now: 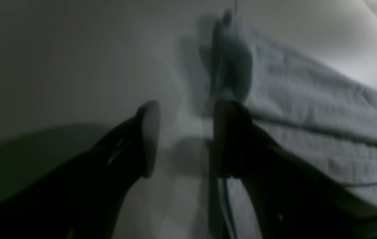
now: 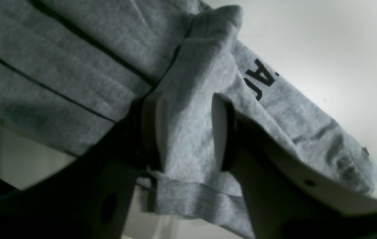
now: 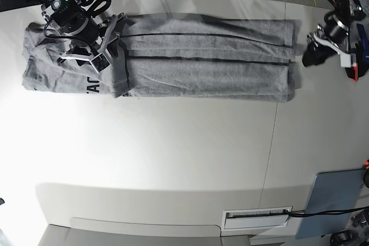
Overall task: Fold the T-shirt properly
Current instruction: 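Release the hem with the left gripper and regrasp the shirt end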
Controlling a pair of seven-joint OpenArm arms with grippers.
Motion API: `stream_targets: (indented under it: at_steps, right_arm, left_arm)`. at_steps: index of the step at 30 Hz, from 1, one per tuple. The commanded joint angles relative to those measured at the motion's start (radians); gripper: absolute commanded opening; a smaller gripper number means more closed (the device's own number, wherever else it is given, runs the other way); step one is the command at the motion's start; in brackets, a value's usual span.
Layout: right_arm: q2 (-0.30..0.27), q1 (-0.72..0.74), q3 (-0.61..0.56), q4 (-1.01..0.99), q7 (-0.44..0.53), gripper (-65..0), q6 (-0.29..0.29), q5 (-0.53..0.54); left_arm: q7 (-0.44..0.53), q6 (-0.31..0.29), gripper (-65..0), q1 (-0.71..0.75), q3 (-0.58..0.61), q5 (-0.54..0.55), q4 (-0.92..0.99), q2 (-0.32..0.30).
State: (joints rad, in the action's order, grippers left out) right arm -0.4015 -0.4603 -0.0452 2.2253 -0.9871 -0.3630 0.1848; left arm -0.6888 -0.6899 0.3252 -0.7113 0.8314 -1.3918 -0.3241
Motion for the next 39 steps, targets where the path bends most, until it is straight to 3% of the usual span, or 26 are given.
stream_targets:
  at_steps: [1, 11, 16, 20, 23, 29, 34, 39]
  right_arm:
    - [-0.011, 0.003, 0.008, 0.019, 0.022, -42.2, 0.005, 0.002]
    - [-0.011, 0.003, 0.008, 0.019, 0.022, -42.2, 0.005, 0.002]
    - [-0.011, 0.003, 0.008, 0.019, 0.023, -42.2, 0.005, 0.002]
    - [-0.011, 0.003, 0.008, 0.019, 0.023, -42.2, 0.005, 0.002]
    - [-0.011, 0.003, 0.008, 0.019, 0.021, -42.2, 0.005, 0.002]
    - [-0.011, 0.003, 0.008, 0.019, 0.014, -42.2, 0.005, 0.002]
    - [-0.011, 0.003, 0.008, 0.019, 0.005, -42.2, 0.005, 0.002]
    - [-0.011, 0.003, 0.008, 0.019, 0.004, -42.2, 0.005, 0.002]
  left_arm:
    - [0.021, -0.008, -37.4, -0.002, -0.005, 0.029, -0.016, -0.013]
    - [-0.003, -0.008, -37.4, -0.005, -0.004, 0.047, -0.016, 0.108]
    - [-0.042, -0.008, -37.5, -0.023, -0.004, 0.082, -0.016, 0.123]
    - [-0.055, -0.004, -37.5, -0.058, -0.004, 0.047, -0.016, 0.139]
    - [-0.046, 0.082, -37.5, -0.088, 0.004, -0.027, -0.014, 0.15]
    - [0.035, 0.175, -37.5, -0.093, 0.103, -0.183, -0.014, 0.149]
    - [0.042, 0.169, -37.5, -0.075, 0.143, -0.192, -0.014, 0.149]
    - [0.061, 0.169, -37.5, -0.05, 0.073, -0.193, -0.014, 0.146]
